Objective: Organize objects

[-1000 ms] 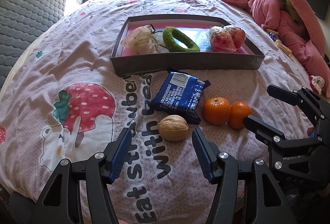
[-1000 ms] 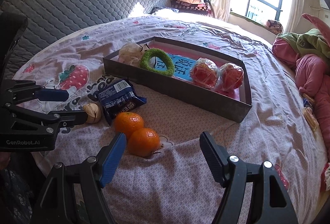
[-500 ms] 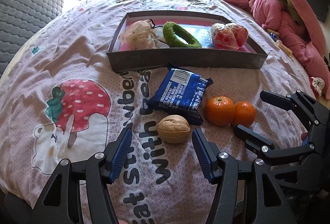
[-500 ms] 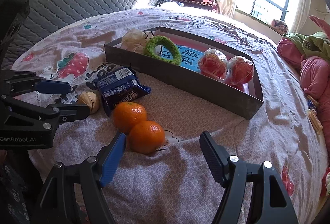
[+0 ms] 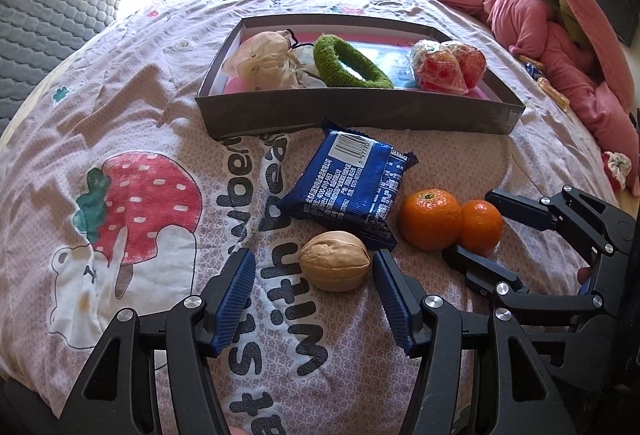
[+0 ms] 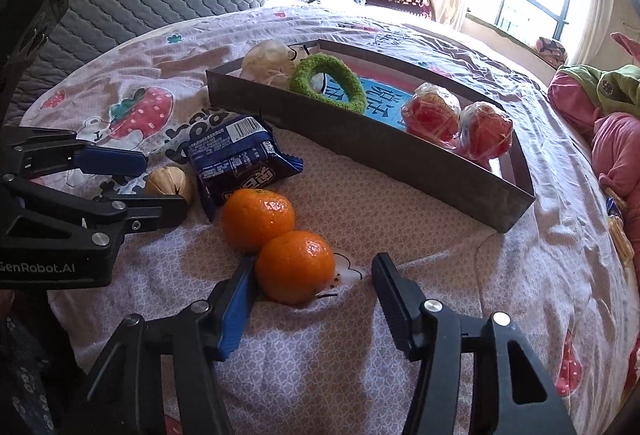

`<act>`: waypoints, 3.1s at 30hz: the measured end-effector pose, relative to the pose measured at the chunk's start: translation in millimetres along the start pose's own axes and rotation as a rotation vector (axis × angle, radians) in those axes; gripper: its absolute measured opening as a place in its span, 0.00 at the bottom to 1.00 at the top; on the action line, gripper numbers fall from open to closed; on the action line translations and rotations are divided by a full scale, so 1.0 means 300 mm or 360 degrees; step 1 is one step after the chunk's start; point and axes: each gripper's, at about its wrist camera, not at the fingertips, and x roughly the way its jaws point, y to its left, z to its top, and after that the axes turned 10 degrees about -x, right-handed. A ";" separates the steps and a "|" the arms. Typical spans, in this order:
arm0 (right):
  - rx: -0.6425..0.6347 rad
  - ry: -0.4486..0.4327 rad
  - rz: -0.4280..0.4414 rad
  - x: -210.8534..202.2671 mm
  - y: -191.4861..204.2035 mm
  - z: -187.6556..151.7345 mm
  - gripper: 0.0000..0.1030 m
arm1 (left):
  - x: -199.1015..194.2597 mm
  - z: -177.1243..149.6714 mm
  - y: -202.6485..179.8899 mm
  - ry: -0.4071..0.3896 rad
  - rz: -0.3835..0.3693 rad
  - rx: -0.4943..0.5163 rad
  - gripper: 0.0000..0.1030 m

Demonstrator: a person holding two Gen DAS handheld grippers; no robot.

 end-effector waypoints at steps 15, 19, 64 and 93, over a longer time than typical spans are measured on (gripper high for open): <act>-0.0078 -0.0027 0.0000 -0.013 0.028 0.003 0.37 | 0.016 -0.004 -0.011 -0.0025 -0.0038 0.0030 0.35; -0.0055 -0.0037 0.0002 -0.021 0.018 0.003 0.37 | 0.012 -0.007 -0.015 -0.0035 -0.0042 0.0033 0.35; 0.0362 -0.0486 -0.0142 -0.240 -0.259 0.059 0.37 | -0.203 0.201 -0.062 -0.0443 -0.0131 -0.0030 0.35; 0.0334 -0.0571 -0.0207 -0.206 -0.364 0.189 0.37 | -0.178 0.409 -0.002 -0.0579 -0.0092 -0.0070 0.35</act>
